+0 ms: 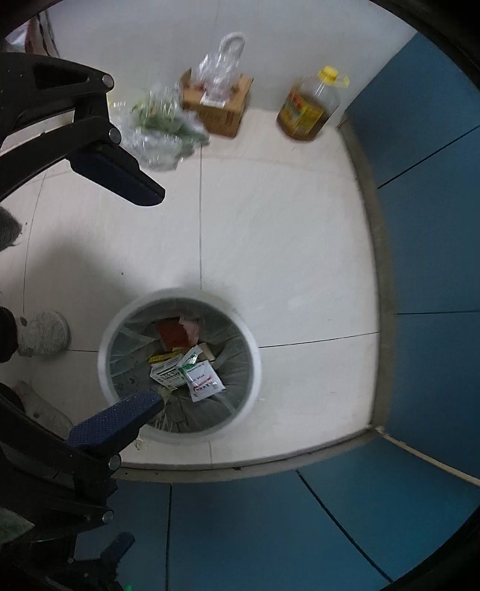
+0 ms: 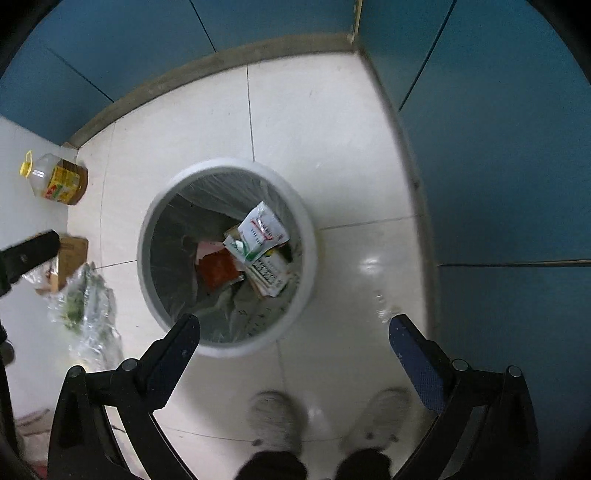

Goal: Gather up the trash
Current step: 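Move both tools back toward the counter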

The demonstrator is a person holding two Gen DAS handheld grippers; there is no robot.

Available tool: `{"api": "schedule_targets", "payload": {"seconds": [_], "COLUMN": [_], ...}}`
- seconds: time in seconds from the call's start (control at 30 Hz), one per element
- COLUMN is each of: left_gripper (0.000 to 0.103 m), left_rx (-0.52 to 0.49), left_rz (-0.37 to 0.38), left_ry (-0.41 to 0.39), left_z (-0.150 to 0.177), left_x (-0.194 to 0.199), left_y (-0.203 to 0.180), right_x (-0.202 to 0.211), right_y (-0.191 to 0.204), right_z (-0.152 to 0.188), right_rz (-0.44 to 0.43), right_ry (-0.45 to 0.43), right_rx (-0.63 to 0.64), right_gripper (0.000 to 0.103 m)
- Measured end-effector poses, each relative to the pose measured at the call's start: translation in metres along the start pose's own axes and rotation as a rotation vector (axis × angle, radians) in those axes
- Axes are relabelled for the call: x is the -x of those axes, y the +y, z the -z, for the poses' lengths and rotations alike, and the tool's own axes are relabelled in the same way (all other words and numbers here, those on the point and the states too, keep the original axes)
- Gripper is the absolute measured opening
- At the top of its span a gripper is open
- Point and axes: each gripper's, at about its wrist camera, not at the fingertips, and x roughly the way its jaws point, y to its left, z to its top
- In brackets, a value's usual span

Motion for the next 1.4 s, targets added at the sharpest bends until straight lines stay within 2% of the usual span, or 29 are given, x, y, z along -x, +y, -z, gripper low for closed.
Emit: {"api": "schedule_targets", "payload": {"seconds": [0.13, 0.4, 0.63, 0.8, 0.97, 1.03, 1.13, 1.2, 1.27, 1.33, 1.4], "left_gripper": [0.103, 0.103, 0.103, 0.103, 0.103, 0.103, 0.103, 0.103, 0.103, 0.103, 0.103], "left_rx": [-0.002, 0.035, 0.036, 0.050, 0.072, 0.056, 0.025, 0.008, -0.014, -0.032, -0.076], "left_rz": [-0.017, 0.034, 0.050, 0.071, 0.056, 0.023, -0.067, -0.085, -0.058, -0.032, 0.006], "left_ry": [-0.042, -0.099, -0.132, -0.173, -0.234, -0.287, -0.377, -0.417, -0.440, -0.455, -0.443], "left_z": [0.015, 0.063, 0.106, 0.124, 0.132, 0.133, 0.124, 0.114, 0.103, 0.099, 0.091], "left_x": [0.066, 0.221, 0.318, 0.374, 0.420, 0.439, 0.465, 0.479, 0.488, 0.495, 0.497], "left_y": [0.000, 0.003, 0.013, 0.023, 0.022, 0.014, -0.010, -0.033, -0.058, -0.084, -0.128], "right_x": [0.074, 0.258, 0.391, 0.466, 0.519, 0.536, 0.552, 0.566, 0.574, 0.580, 0.582], "right_y": [0.003, 0.001, -0.001, -0.002, -0.005, -0.015, -0.034, -0.061, -0.092, -0.135, -0.190], "right_z": [0.011, 0.059, 0.106, 0.132, 0.147, 0.151, 0.151, 0.149, 0.146, 0.142, 0.139], "right_rz": [0.033, 0.036, 0.031, 0.027, -0.022, -0.082, -0.120, -0.133, -0.127, -0.099, -0.051], "right_ry": [-0.058, -0.160, -0.249, -0.318, -0.362, -0.379, -0.398, -0.418, -0.431, -0.441, -0.441], "right_rx": [0.041, 0.063, 0.070, 0.087, 0.087, 0.055, -0.003, -0.055, -0.108, -0.175, -0.268], "right_gripper": [0.103, 0.103, 0.103, 0.103, 0.103, 0.103, 0.103, 0.103, 0.103, 0.103, 0.103]}}
